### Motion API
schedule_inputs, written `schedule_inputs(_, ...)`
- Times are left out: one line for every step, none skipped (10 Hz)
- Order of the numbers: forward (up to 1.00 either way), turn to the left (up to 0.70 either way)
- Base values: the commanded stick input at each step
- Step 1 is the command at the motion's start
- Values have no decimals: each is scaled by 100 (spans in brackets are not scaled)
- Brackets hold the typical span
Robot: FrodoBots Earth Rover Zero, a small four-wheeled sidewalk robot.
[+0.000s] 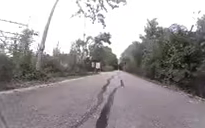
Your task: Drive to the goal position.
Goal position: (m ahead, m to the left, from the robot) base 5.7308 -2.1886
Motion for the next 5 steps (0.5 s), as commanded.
schedule_inputs(50,0)
schedule_inputs(50,0)
schedule_inputs(50,0)
schedule_inputs(50,0)
schedule_inputs(50,0)
